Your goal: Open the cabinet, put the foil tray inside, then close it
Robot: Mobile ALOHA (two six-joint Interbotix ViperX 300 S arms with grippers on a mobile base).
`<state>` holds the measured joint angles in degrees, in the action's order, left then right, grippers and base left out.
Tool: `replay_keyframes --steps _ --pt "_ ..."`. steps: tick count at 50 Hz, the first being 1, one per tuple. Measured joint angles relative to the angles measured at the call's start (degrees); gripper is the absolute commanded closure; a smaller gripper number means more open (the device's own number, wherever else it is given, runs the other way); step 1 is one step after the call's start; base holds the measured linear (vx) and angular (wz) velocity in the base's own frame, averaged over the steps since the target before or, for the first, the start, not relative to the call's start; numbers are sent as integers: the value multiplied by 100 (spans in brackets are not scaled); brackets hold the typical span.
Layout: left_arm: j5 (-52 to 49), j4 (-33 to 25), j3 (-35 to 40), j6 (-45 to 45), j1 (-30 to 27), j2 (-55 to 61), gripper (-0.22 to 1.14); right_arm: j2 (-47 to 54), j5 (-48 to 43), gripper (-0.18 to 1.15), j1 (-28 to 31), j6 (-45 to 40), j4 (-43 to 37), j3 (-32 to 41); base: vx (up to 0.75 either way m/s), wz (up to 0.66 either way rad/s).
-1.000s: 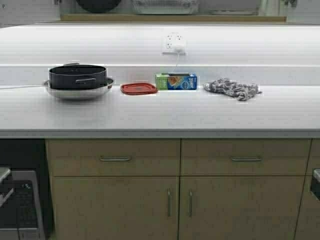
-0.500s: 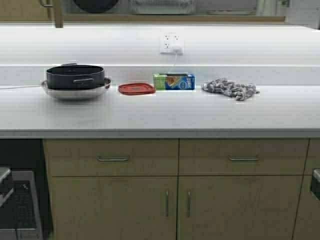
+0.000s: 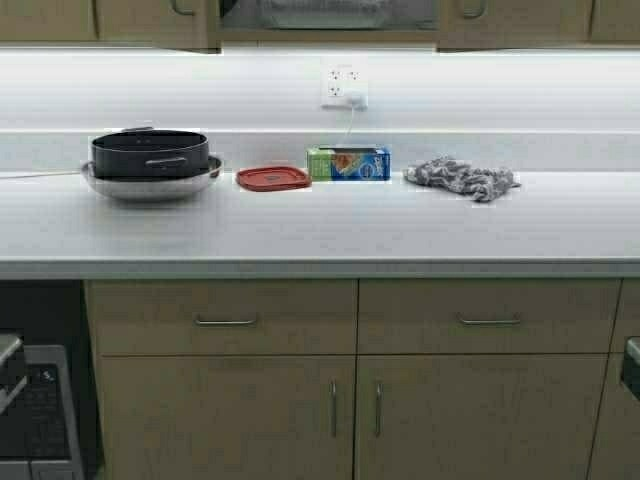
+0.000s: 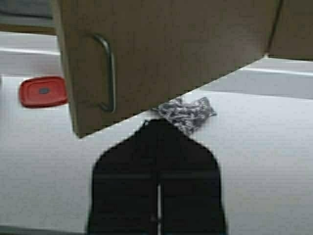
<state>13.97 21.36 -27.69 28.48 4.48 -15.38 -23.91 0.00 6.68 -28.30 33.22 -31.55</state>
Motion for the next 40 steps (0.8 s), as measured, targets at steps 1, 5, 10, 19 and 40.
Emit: replay_keyframes --steps 1,5,10,19,40 --pt "9 0 -9 -9 26 -18 87 -35 0 91 53 0 0 -53 5 -1" --pt "26 9 -9 0 97 -53 87 -211 0 91 185 -9 -9 -316 6 -1" --pt "79 9 114 -18 132 -9 87 -448 0 91 237 -9 -26 -615 7 -2" --pt "299 18 853 -18 316 527 87 -712 0 91 220 -18 -88 -923 7 -1" --pt "-387 18 3516 26 1037 2637 87 -958 18 91 290 -141 -211 -1002 3 2"
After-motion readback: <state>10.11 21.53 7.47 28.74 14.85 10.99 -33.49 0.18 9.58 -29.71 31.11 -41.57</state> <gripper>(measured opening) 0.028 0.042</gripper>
